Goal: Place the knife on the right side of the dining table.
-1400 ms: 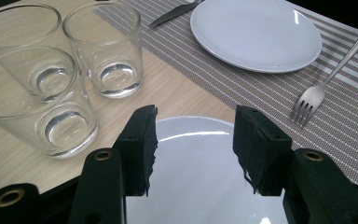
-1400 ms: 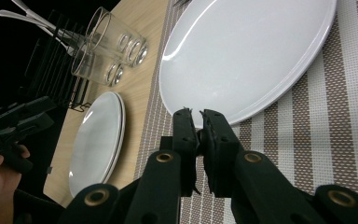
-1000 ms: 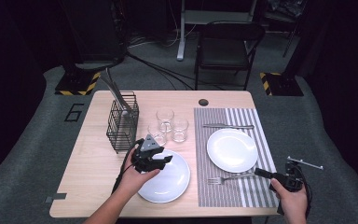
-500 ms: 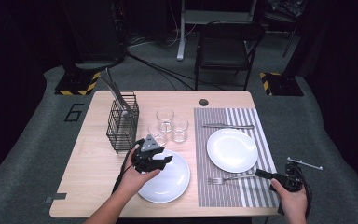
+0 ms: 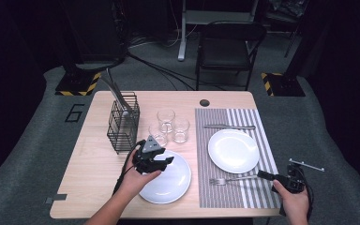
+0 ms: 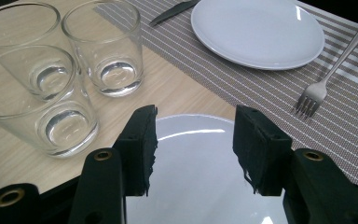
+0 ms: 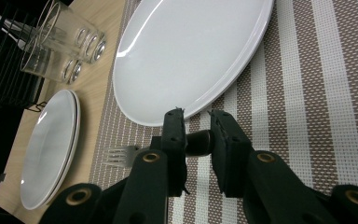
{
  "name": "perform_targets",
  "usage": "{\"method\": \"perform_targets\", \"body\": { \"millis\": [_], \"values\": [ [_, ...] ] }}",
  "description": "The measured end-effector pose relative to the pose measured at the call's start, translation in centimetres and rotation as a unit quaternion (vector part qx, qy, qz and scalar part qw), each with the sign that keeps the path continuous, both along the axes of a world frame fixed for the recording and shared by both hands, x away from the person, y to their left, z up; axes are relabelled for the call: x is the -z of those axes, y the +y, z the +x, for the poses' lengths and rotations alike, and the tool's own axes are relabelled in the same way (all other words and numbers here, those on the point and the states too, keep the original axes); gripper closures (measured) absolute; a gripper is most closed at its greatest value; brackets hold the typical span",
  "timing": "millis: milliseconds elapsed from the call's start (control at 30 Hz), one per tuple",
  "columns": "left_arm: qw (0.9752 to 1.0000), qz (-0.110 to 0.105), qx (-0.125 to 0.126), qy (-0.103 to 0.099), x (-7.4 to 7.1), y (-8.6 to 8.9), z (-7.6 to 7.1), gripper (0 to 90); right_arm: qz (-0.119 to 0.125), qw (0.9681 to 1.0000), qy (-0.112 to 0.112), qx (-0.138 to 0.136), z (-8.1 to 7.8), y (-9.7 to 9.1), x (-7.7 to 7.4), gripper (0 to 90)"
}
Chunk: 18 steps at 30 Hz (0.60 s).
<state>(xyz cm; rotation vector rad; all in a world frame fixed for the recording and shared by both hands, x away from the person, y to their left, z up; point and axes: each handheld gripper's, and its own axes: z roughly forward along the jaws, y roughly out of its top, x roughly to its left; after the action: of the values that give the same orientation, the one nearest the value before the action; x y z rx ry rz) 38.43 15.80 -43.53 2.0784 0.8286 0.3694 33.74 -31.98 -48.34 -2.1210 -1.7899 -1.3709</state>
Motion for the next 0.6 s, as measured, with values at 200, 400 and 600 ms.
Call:
{"method": "perform_targets", "body": {
  "millis": [200,400,600],
  "values": [
    [1.0000,0.002,0.000,0.000,0.05,-0.01,0.02,49.2,0.005,1.0000,-0.004,0.004,0.04,-0.38,0.29,73.1],
    [1.0000,0.004,0.002,0.000,0.11,-0.04,0.04,49.2,0.000,1.0000,0.002,0.009,0.12,-0.58,0.58,72.2],
    [1.0000,0.004,0.002,0.000,0.13,-0.06,0.04,49.2,-0.008,0.9999,0.005,0.012,0.24,-0.66,0.84,71.7]
  ]
}}
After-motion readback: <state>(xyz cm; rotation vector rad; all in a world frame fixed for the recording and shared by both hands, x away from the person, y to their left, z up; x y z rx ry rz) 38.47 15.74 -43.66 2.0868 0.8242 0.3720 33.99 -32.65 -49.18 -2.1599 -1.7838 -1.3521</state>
